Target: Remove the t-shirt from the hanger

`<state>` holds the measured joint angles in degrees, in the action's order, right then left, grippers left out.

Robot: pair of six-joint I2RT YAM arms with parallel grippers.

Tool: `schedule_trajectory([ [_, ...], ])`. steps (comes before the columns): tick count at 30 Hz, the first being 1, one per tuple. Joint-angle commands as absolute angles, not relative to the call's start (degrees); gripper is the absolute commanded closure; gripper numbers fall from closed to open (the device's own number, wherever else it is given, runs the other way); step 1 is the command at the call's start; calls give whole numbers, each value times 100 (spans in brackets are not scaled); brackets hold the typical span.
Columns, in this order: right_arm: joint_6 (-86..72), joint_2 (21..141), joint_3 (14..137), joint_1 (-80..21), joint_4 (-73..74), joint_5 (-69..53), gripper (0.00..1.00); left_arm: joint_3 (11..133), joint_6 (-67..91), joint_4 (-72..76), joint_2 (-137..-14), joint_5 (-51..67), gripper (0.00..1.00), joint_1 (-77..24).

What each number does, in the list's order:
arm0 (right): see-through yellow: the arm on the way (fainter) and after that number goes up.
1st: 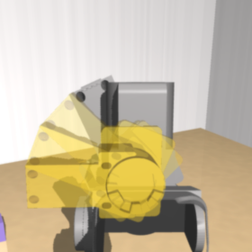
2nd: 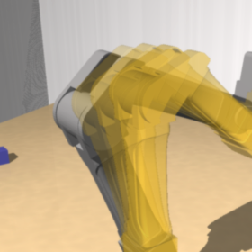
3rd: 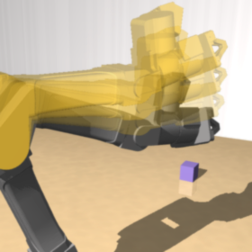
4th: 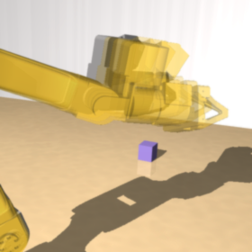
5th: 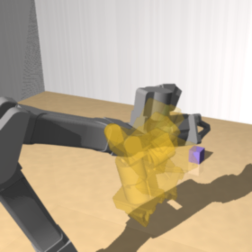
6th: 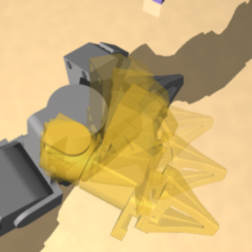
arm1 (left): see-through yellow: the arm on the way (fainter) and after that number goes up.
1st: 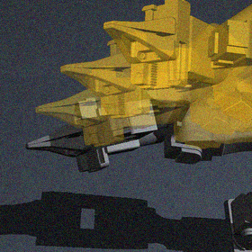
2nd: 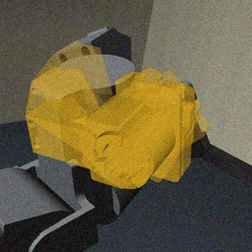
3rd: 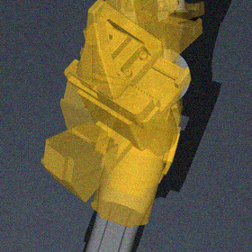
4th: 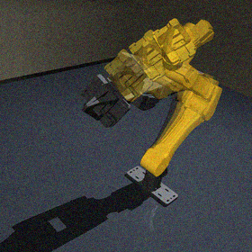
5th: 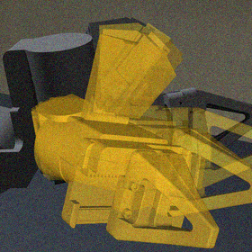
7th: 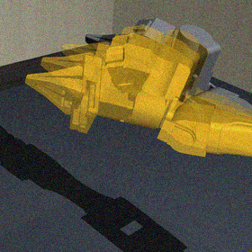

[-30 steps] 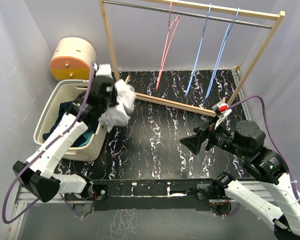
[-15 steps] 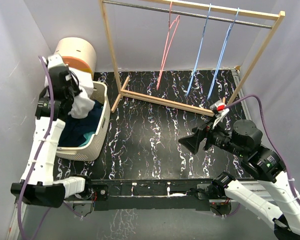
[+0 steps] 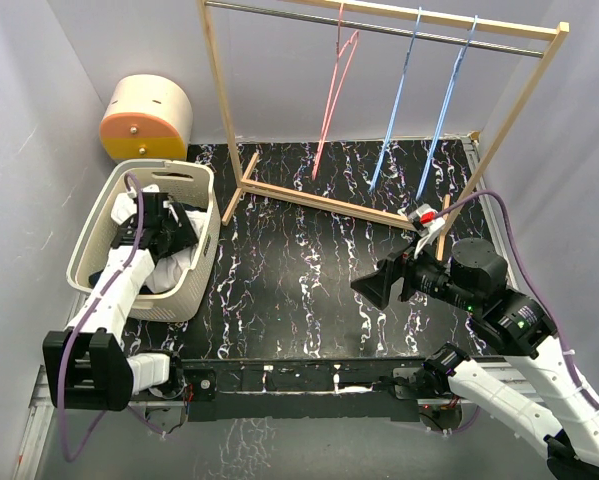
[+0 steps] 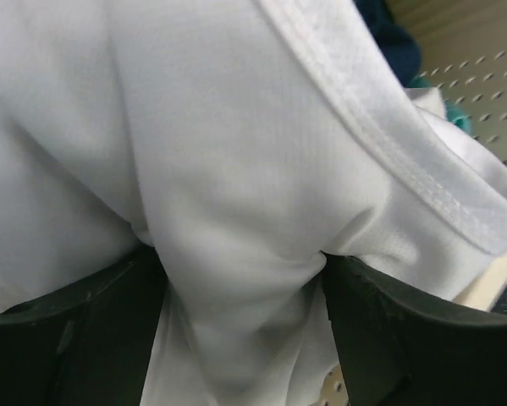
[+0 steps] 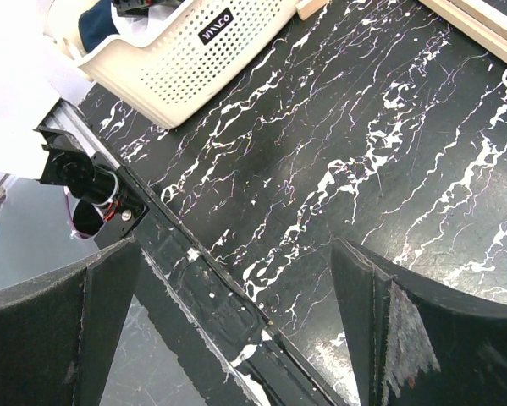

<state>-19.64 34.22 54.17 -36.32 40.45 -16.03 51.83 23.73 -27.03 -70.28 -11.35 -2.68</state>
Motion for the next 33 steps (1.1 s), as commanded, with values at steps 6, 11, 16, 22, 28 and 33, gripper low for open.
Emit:
schedule_trajectory([
  [6,-2124,3451,5253,-3629,3468,-1540,2,5286,2138,-2356,-5871,-888,10,-220],
  [11,-2183,3543,5280,-3630,3389,-1549,2,5637,2078,-2369,-5316,-970,6,-220],
  [16,-2347,3560,5262,-3629,3392,-1187,2,5734,2044,-1810,-4592,-81,7,-220],
  [22,-2914,3467,4918,-3629,3423,-122,2,5059,2069,-381,-4236,2993,13,-244],
  [28,-3238,3316,4584,-3629,3605,1464,1,4621,1806,-422,-4147,3319,17,-388],
  [33,-3417,3116,4304,-3630,3377,2280,1,4406,1553,-863,-3837,1800,16,-562],
])
